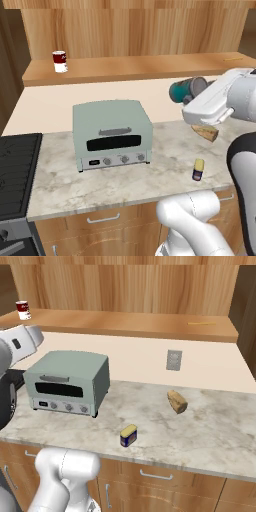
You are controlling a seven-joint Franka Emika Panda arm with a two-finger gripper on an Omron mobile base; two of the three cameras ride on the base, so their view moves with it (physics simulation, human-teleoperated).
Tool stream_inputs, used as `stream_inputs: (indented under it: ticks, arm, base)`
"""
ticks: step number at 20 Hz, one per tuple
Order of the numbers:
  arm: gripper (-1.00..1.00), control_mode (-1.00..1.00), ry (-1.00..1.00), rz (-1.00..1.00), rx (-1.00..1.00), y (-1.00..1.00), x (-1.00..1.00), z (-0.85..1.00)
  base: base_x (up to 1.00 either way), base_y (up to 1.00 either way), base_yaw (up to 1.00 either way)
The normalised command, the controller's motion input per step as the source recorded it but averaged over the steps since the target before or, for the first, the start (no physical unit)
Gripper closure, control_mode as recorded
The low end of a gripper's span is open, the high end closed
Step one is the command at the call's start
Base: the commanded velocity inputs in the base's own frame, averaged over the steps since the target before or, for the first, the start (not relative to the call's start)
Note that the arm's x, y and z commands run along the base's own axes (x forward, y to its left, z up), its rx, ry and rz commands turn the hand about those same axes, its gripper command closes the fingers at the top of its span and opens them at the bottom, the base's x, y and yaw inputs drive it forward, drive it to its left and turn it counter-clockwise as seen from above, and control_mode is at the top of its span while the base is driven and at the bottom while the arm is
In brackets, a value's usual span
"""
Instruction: Pick the cans from the counter and place them in their designated side in the cabinet.
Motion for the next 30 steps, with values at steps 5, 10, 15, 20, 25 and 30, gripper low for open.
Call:
stream_inputs:
  ticks: [5, 10, 15, 20, 25, 30]
  arm:
    - [1.00, -1.00, 0.00, 0.00, 0.01, 0.12, 0.31, 0.00]
    - [1.00, -1.00, 0.00, 0.00, 0.02, 0.13, 0.25, 0.00]
    - [1.00, -1.00, 0.00, 0.00, 0.02, 0.11, 0.20, 0.02]
    - [1.00, -1.00, 0.05, 0.01, 0.04, 0.03, 0.16, 0.12]
    - [1.00, -1.00, 0.06, 0.02, 0.04, 0.00, 0.17, 0.08]
    - [1.00, -1.00, 0.04, 0.02, 0.02, 0.01, 0.19, 0.00]
  base:
    - [0.00, 0.00, 0.00]
    - [0.00, 0.00, 0.00]
    - [0.00, 0.00, 0.00]
    - [0.00, 0.00, 0.00]
    - [0.00, 0.00, 0.00]
    - [0.00, 0.00, 0.00]
